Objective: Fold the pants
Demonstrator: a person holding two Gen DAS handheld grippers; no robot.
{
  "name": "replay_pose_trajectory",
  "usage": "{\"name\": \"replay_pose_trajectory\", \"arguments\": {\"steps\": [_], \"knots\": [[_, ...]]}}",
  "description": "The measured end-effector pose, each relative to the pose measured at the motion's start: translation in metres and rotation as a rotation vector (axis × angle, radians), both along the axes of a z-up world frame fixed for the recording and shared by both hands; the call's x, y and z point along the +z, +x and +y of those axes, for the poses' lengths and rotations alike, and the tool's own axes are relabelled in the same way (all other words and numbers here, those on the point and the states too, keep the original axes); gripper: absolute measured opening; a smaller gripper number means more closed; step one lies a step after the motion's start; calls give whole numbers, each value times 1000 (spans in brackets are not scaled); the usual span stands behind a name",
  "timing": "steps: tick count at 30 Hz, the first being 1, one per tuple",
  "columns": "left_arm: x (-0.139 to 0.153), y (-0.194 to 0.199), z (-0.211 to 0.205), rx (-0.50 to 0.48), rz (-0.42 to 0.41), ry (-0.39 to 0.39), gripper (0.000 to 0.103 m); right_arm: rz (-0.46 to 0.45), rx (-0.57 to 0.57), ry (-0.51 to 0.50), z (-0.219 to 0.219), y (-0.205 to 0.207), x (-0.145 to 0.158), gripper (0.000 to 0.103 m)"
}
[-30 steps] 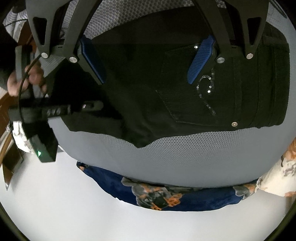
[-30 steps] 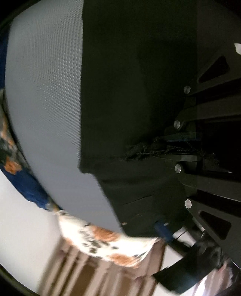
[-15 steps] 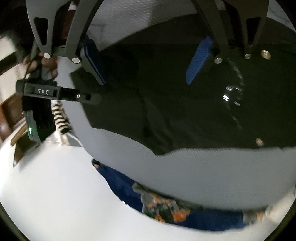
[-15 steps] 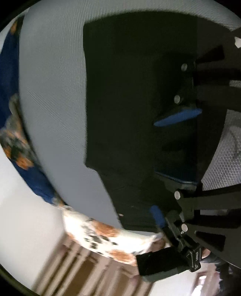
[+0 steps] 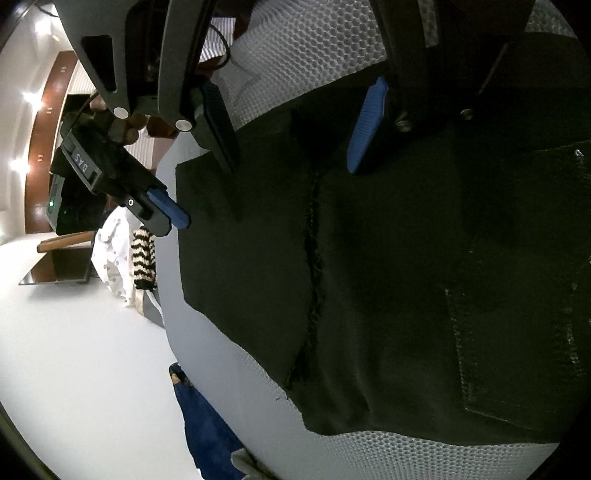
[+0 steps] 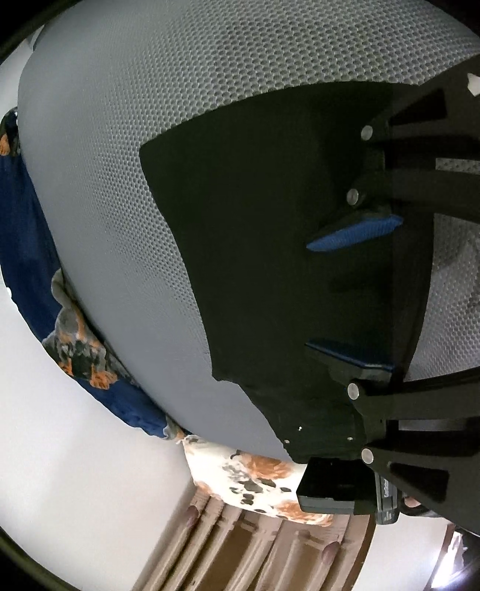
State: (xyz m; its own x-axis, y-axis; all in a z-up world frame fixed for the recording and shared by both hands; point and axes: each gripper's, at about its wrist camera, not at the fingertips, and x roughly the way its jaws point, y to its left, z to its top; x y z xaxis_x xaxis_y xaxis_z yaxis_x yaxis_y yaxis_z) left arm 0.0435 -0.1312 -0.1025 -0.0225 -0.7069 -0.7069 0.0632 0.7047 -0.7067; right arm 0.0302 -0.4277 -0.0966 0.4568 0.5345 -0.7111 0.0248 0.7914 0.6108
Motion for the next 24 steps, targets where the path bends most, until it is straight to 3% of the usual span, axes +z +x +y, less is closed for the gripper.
{"name": "replay_pose_trajectory", "arguments": {"steps": [7, 12, 14, 20, 24], "knots": [[-7, -4, -3, 3, 73, -66, 60, 8, -19, 22, -9, 0, -7, 49], [-9, -7, -19, -15, 49, -61, 19, 12, -26, 3, -12, -4, -9, 49], [-5, -5, -21, -10, 19, -64, 9, 10, -30, -18, -13, -6, -10, 49], [23, -11, -22, -28, -158, -2, 6, 15, -36, -72, -15, -11, -11, 49], [19, -16, -21, -44, -154, 32, 6, 3, -21, -110, -12, -14, -9, 49]]}}
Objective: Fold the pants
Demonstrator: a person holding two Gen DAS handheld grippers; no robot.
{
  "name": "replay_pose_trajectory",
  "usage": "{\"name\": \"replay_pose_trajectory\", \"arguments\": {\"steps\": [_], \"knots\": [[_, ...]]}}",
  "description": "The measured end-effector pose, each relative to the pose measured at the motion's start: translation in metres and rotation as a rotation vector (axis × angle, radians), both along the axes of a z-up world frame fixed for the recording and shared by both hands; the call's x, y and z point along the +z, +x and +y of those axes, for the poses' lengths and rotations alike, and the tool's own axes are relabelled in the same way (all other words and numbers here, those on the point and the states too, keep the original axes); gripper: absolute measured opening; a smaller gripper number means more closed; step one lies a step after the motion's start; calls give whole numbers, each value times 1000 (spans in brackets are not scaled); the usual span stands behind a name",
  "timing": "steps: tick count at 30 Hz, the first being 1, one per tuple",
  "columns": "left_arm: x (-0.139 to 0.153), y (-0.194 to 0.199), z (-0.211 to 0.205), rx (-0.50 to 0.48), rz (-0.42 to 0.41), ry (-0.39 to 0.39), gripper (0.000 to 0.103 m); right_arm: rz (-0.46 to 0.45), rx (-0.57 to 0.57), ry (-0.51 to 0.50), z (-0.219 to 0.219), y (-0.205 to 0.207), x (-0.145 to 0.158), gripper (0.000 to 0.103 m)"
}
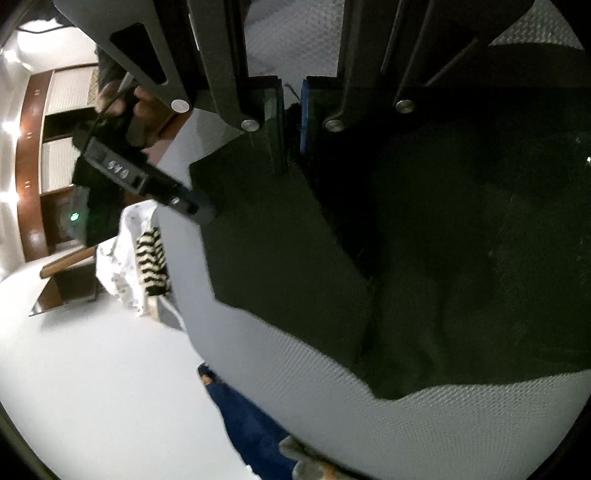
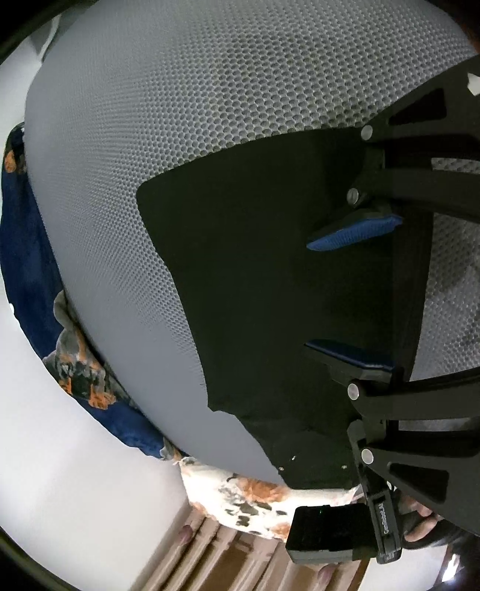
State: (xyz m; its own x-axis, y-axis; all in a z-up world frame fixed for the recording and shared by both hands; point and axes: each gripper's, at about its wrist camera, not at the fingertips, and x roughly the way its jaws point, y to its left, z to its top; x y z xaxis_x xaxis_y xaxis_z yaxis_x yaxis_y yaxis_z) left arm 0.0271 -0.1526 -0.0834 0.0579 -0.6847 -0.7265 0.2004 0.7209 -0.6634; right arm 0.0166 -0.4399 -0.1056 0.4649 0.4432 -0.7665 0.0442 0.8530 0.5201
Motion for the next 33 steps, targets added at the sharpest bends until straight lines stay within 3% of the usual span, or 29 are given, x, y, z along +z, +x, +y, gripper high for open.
{"name": "replay_pose_trajectory", "arguments": {"steps": [7, 11, 15, 19, 21, 26, 30, 33], "knots": [[-36, -1, -9, -25, 109, 111, 6, 42, -13, -28, 0, -2, -13, 49], [-31, -5, -12, -50, 75, 152, 7, 47, -13, -31, -2, -4, -17, 49], [-31, -6, -15, -68, 39, 181, 7, 36, 20, -101, 7, -1, -14, 49], [-20, -7, -17, -81, -44, 233, 12, -17, 35, -220, 13, 11, -5, 49], [-13, -8, -15, -82, -98, 270, 21, -49, 30, -262, 13, 19, 0, 49], [3, 0, -14, -50, -246, 305, 25, -111, 17, -389, 9, 47, 8, 49], [3, 16, -24, -9, -365, 314, 30, -121, 8, -470, 9, 69, 5, 49], [-8, 37, -32, -5, -400, 326, 30, -110, 12, -503, 9, 84, -3, 48]]}}
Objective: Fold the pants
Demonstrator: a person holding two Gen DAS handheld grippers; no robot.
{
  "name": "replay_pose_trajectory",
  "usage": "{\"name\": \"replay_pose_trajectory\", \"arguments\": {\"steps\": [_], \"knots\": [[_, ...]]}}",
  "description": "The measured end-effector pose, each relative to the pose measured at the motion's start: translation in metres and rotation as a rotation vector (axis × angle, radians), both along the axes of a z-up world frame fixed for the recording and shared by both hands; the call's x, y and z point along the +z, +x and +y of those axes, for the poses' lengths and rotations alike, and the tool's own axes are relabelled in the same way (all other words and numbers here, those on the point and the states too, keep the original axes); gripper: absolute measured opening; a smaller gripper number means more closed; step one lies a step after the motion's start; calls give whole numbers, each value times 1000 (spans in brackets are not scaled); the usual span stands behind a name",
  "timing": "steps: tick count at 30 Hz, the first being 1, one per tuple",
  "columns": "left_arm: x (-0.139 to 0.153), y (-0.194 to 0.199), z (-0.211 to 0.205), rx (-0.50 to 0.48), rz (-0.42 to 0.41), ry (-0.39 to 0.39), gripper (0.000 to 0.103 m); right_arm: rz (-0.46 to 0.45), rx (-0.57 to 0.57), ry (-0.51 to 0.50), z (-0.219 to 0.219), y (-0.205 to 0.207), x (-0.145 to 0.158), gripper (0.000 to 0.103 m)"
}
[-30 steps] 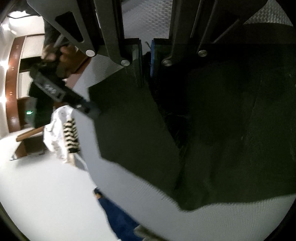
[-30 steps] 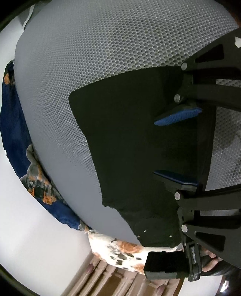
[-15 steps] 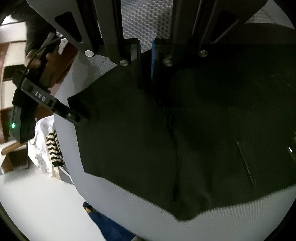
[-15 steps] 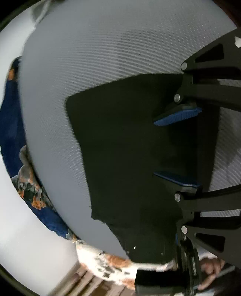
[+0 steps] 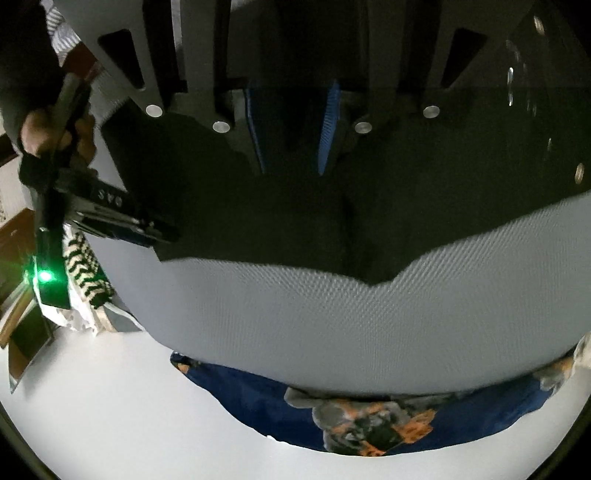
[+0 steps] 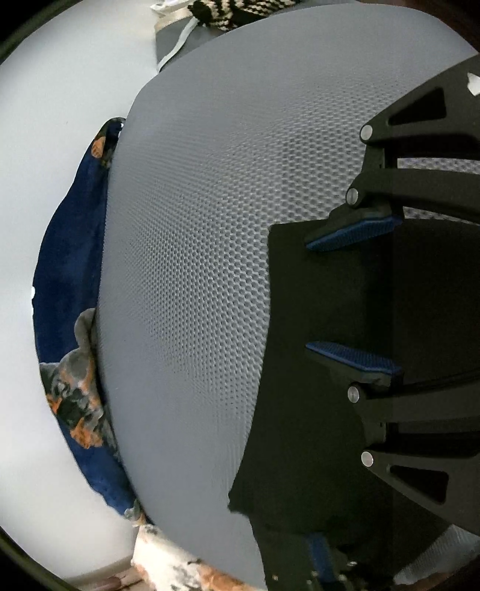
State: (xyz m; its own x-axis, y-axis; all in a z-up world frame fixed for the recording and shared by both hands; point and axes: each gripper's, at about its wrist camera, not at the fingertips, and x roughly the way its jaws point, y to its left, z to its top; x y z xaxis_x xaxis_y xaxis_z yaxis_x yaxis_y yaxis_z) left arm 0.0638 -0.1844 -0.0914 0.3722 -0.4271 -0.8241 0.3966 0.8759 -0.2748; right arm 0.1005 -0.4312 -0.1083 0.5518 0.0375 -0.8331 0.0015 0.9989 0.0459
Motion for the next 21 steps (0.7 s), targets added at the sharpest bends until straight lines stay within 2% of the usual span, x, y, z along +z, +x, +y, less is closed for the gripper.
{"name": "replay_pose_trajectory", "arguments": {"steps": [6, 11, 18, 21], "knots": [[-23, 32, -11, 26, 19, 89, 30, -2, 1, -5, 1, 5, -5, 49], [-22, 31, -9, 13, 7, 79, 31, -13, 0, -3, 1, 1, -7, 49], [-17, 12, -4, 7, 5, 74, 45, -34, -31, 41, 0, -9, -1, 52], [-16, 1, 3, 8, 8, 63, 46, -44, -31, 57, 3, -19, 4, 56]]}}
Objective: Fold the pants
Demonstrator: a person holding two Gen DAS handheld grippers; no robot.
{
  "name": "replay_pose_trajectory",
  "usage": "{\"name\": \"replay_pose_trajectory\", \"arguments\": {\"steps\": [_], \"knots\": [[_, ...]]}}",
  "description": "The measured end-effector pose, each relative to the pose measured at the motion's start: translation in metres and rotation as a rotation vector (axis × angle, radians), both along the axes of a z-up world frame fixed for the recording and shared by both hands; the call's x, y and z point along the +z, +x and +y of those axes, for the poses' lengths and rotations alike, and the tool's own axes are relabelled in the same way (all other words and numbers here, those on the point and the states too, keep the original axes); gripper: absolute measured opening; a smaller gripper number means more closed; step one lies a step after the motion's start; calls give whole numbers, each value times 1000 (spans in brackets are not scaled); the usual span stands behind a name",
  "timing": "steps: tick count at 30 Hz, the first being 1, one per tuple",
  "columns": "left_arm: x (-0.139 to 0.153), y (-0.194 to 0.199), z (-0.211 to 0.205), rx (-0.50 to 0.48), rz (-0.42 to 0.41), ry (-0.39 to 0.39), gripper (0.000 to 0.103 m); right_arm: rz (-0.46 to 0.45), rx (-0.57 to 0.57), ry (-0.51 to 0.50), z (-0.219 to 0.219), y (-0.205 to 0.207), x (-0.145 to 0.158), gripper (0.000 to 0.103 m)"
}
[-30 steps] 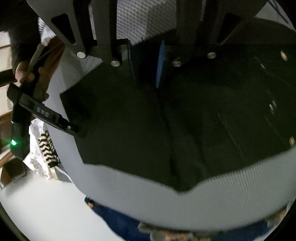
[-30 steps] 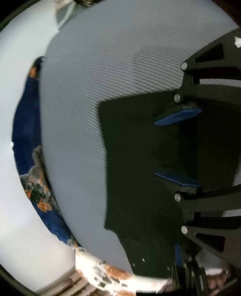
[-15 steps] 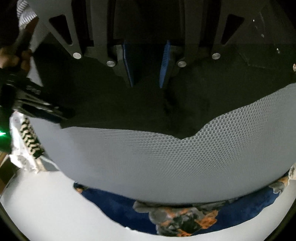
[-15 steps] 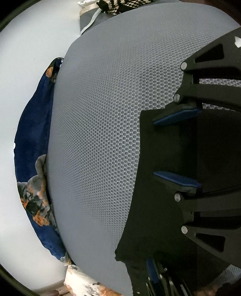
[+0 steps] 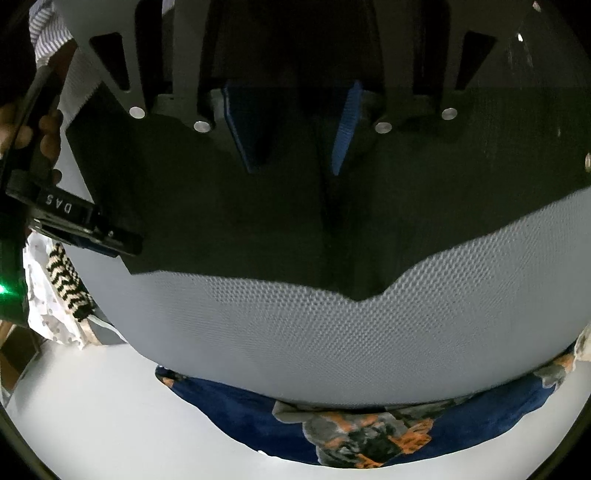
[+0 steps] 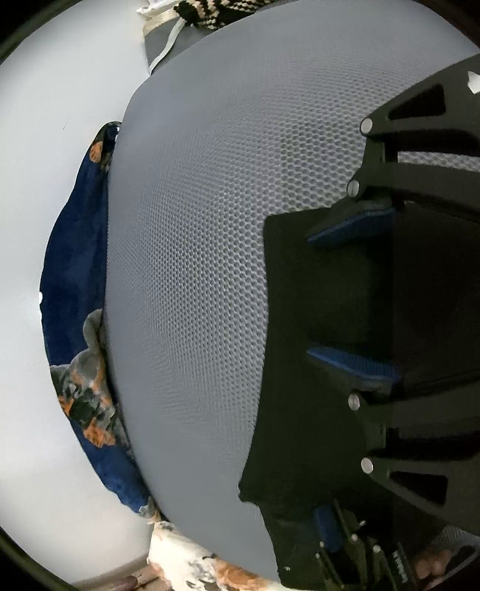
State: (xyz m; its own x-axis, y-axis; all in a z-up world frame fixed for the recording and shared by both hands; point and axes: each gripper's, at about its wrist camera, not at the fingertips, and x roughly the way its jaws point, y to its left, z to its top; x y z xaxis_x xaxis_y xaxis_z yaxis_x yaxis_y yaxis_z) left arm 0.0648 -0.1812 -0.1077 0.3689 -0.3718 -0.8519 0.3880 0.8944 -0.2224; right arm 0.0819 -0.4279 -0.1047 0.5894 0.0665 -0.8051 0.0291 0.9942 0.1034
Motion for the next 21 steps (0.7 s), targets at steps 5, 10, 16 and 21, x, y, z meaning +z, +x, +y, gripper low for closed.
{"name": "replay_pose_trajectory", "arguments": {"steps": [5, 10, 16, 21], "knots": [[3, -20, 17, 19, 3, -19, 46, -15, 23, -4, 12, -20, 7, 56], [8, -35, 34, 49, 3, -42, 47, -6, 51, 7, 26, -34, 9, 58], [14, -45, 57, 106, 8, -60, 52, 36, 83, 24, 43, -44, 4, 58], [28, -52, 87, 176, -22, -85, 54, 93, 122, 49, 62, -54, -9, 58]]}}
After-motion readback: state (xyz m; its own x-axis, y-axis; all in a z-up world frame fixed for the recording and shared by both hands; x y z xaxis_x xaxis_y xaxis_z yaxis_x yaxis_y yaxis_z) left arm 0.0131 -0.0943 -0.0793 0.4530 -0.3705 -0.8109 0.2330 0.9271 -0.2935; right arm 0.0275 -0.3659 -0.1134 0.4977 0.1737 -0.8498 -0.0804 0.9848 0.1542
